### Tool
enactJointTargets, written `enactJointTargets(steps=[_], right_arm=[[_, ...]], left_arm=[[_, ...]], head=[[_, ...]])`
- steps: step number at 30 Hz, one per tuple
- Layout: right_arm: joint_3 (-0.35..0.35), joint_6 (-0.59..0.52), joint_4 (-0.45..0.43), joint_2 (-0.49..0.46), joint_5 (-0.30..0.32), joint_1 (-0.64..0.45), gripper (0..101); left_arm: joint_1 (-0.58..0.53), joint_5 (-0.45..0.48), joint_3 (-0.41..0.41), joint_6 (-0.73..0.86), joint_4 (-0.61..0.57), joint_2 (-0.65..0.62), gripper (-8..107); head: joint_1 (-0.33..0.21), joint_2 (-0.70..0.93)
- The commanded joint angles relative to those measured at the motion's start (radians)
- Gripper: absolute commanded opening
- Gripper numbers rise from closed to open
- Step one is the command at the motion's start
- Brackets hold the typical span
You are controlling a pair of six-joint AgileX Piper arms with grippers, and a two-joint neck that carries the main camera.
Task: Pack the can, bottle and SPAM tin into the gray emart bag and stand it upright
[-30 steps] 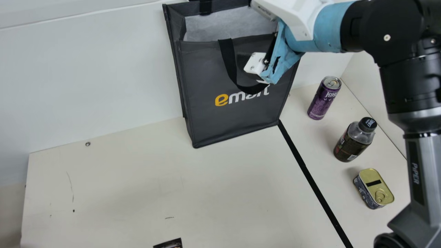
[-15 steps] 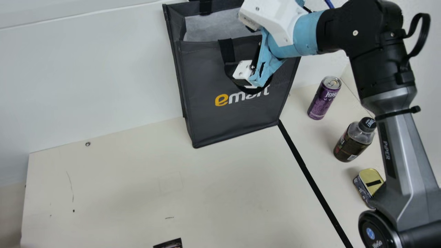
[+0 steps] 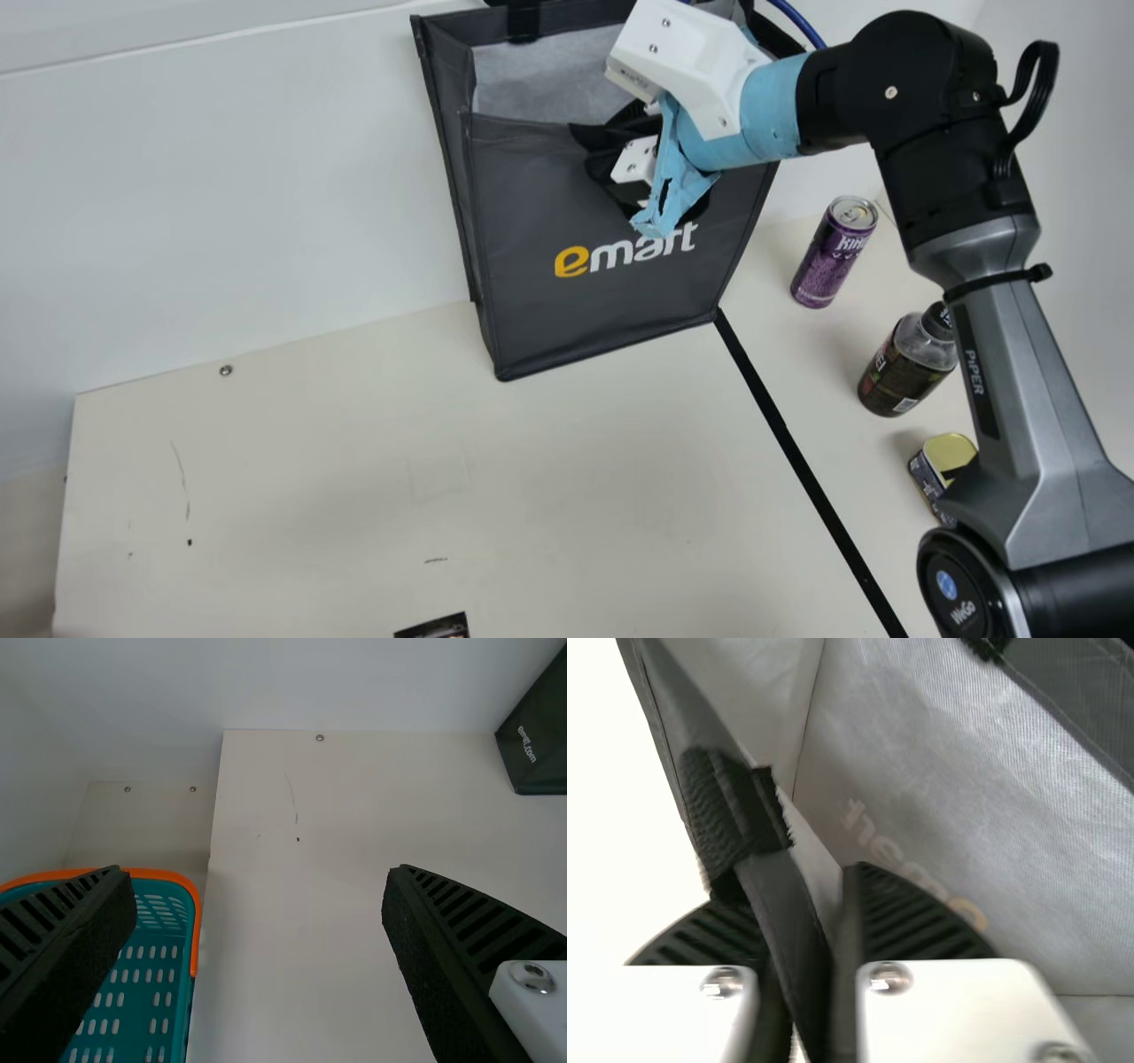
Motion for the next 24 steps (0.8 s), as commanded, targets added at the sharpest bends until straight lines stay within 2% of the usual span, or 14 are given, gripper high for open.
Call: enactJointTargets(steps=[1, 13, 24], right_arm=[[0.004, -0.004, 0.007, 0.0, 0.002, -0.001, 0], [-0.007, -0.04, 0.017, -0.004, 0.002, -0.006, 0], [-0.014, -0.033, 0.005, -0.056, 0.002, -0.003, 0]], left_arm=[[0.0, 0.0, 0.0, 0.0, 0.0, 0.0, 90], [0.0, 0.0, 0.0, 0.0, 0.0, 0.0, 90], [0.0, 0.0, 0.0, 0.0, 0.0, 0.0, 90]], head=[[-0.021, -0.002], [-0.021, -0.002], [-0.021, -0.002]])
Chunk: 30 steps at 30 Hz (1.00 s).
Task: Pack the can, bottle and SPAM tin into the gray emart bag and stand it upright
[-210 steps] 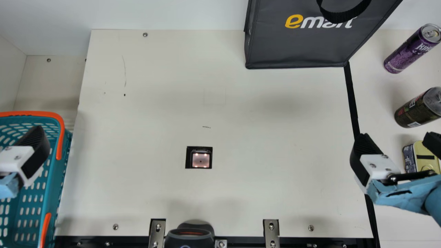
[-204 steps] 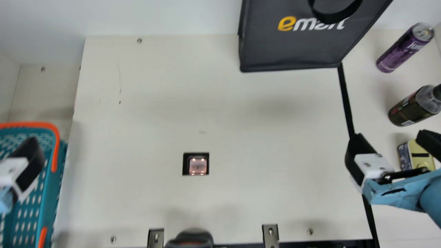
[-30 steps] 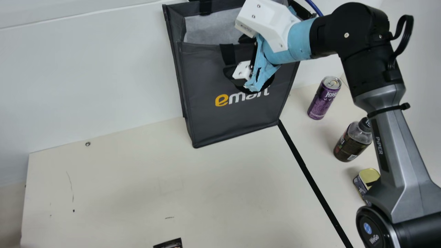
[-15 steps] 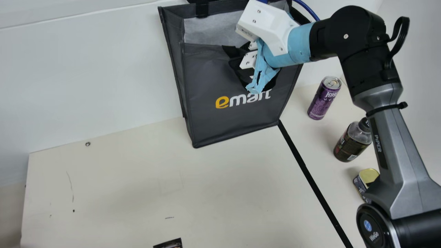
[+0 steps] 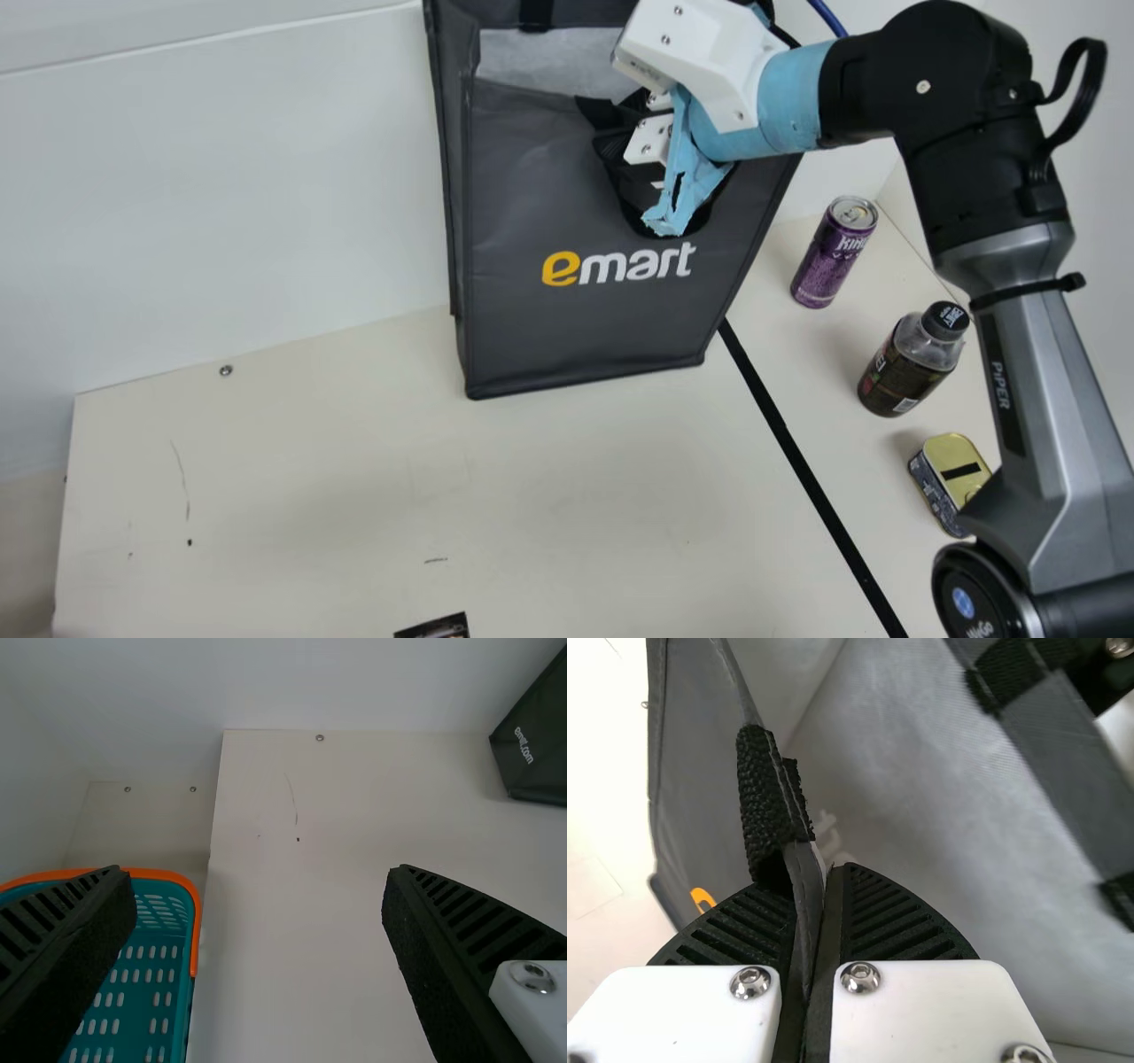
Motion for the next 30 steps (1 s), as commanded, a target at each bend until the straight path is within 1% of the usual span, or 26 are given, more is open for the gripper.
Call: enactJointTargets(steps=[1, 13, 30], right_arm=[[0.004, 0.008, 0.0, -0.012, -0.002, 0.002, 0], [0.04, 0.057, -0.041, -0.12, -0.002, 0.04, 0], [0.158, 0.089, -0.109, -0.306, -0.002, 0.101, 0]], left_arm=[[0.0, 0.0, 0.0, 0.0, 0.0, 0.0, 90], [0.0, 0.0, 0.0, 0.0, 0.0, 0.0, 90], [0.0, 0.0, 0.0, 0.0, 0.0, 0.0, 90]], head=[[-0.021, -0.002], [-0.021, -0.002], [-0.021, -0.002]])
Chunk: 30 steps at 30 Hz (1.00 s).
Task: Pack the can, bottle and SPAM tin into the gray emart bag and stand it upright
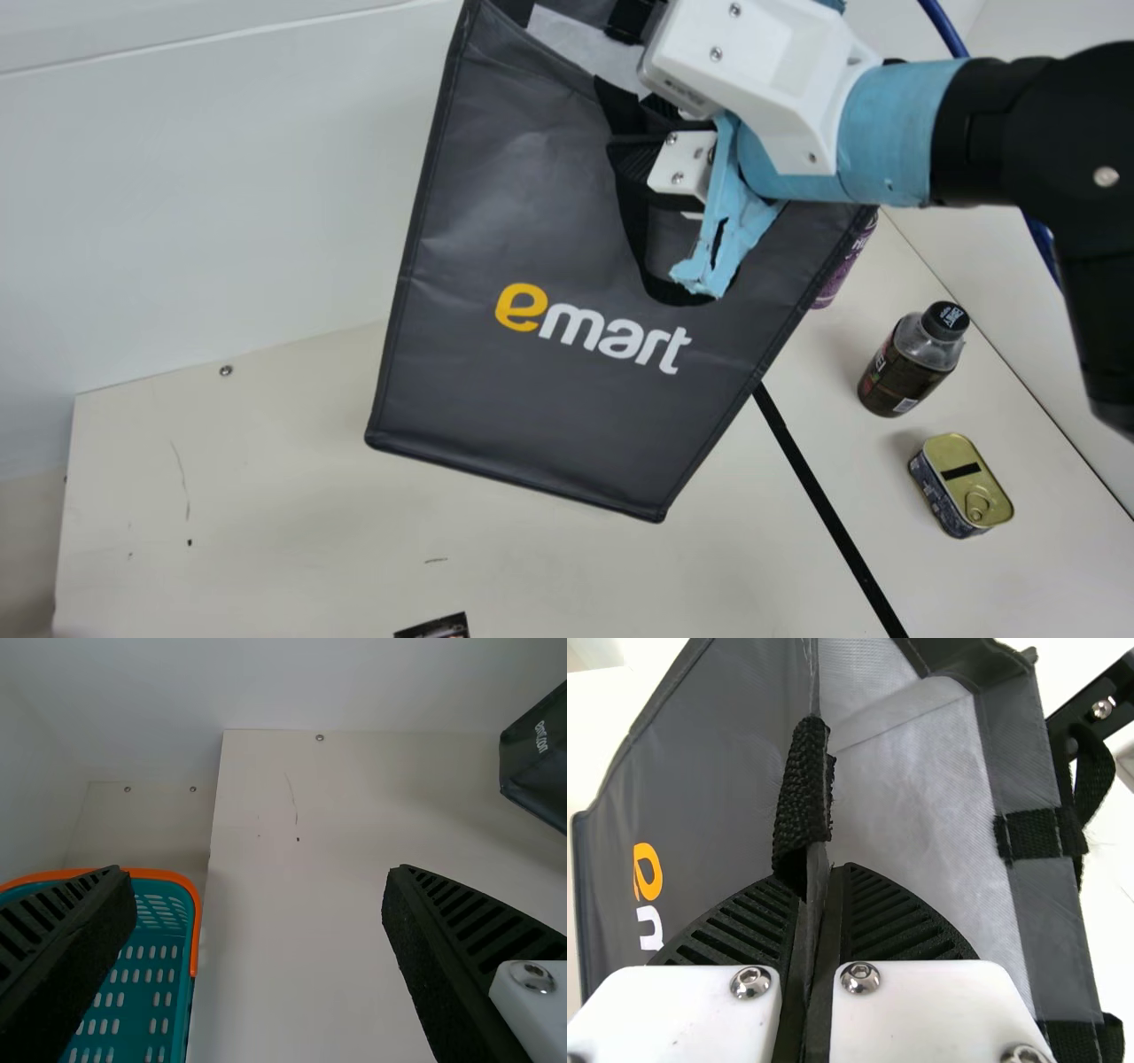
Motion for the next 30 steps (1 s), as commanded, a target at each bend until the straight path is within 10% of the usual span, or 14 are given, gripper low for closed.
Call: enactJointTargets(steps=[1, 30], right_arm=[[0.01, 0.004, -0.007, -0.018, -0.001, 0.006, 0], [0.264, 0.055, -0.126, -0.227, -0.001, 0.149, 0]], left_arm=[[0.0, 0.0, 0.0, 0.0, 0.0, 0.0, 90], [0.0, 0.0, 0.0, 0.0, 0.0, 0.0, 90]], head=[[-0.021, -0.002], [-0.021, -0.002]])
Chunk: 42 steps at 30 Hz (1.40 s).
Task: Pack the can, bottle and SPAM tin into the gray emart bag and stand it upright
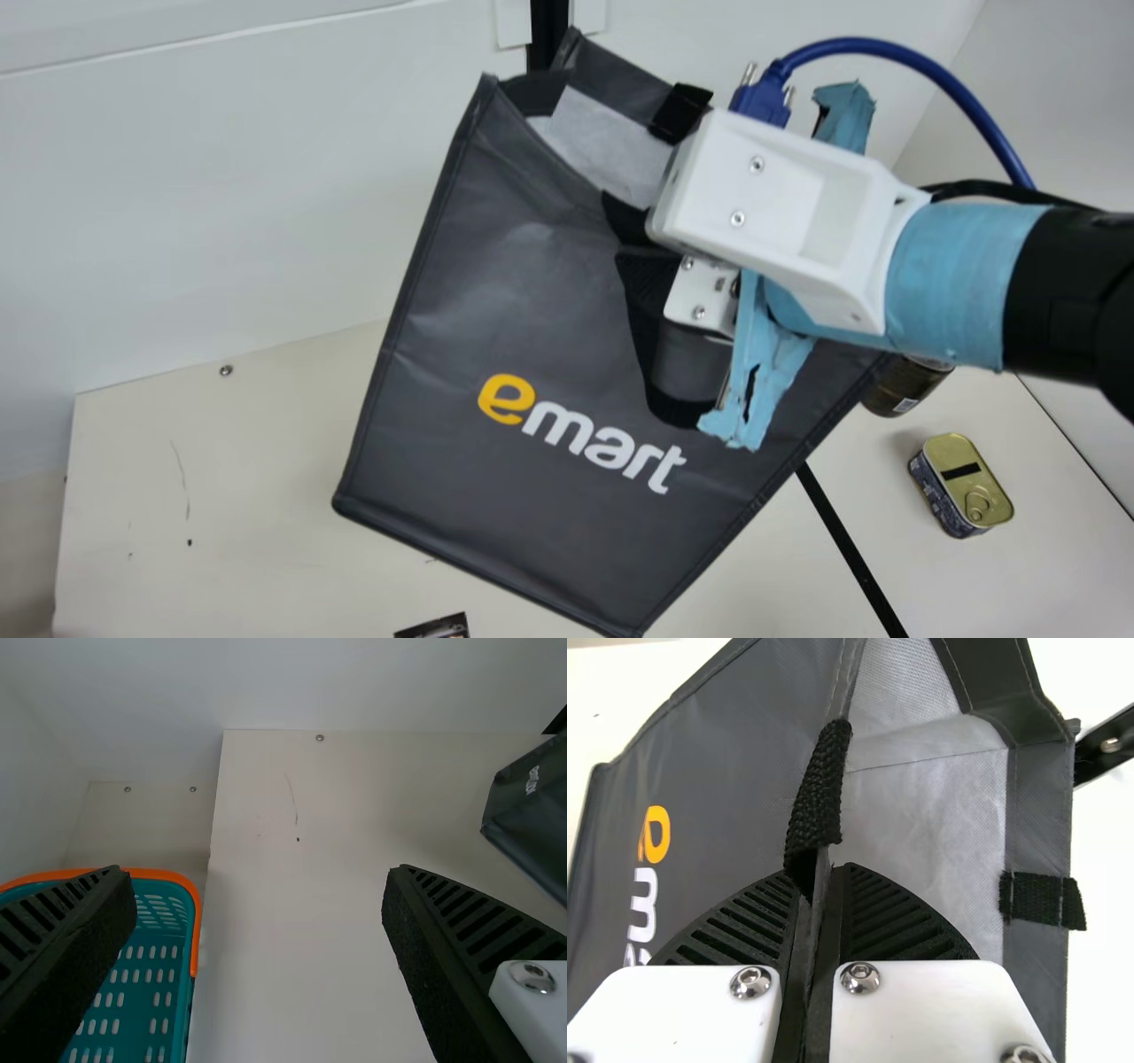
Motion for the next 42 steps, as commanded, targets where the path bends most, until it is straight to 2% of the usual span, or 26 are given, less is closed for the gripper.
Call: enactJointTargets(steps=[1, 16, 30, 42], right_arm=[[0.03, 0.004, -0.004, -0.01, 0.001, 0.007, 0], [0.188, 0.074, -0.006, -0.084, 0.001, 0.096, 0], [0.278, 0.19, -0.018, -0.162, 0.001, 0.229, 0], [0.35, 0.317, -0.081, -0.255, 0.001, 0.387, 0]], left_arm=[[0.0, 0.0, 0.0, 0.0, 0.0, 0.0, 90], [0.0, 0.0, 0.0, 0.0, 0.0, 0.0, 90], [0.0, 0.0, 0.0, 0.0, 0.0, 0.0, 90], [0.0, 0.0, 0.0, 0.0, 0.0, 0.0, 90]], head=[[-0.021, -0.002], [-0.021, -0.002], [-0.021, -0.002], [-0.021, -0.002]])
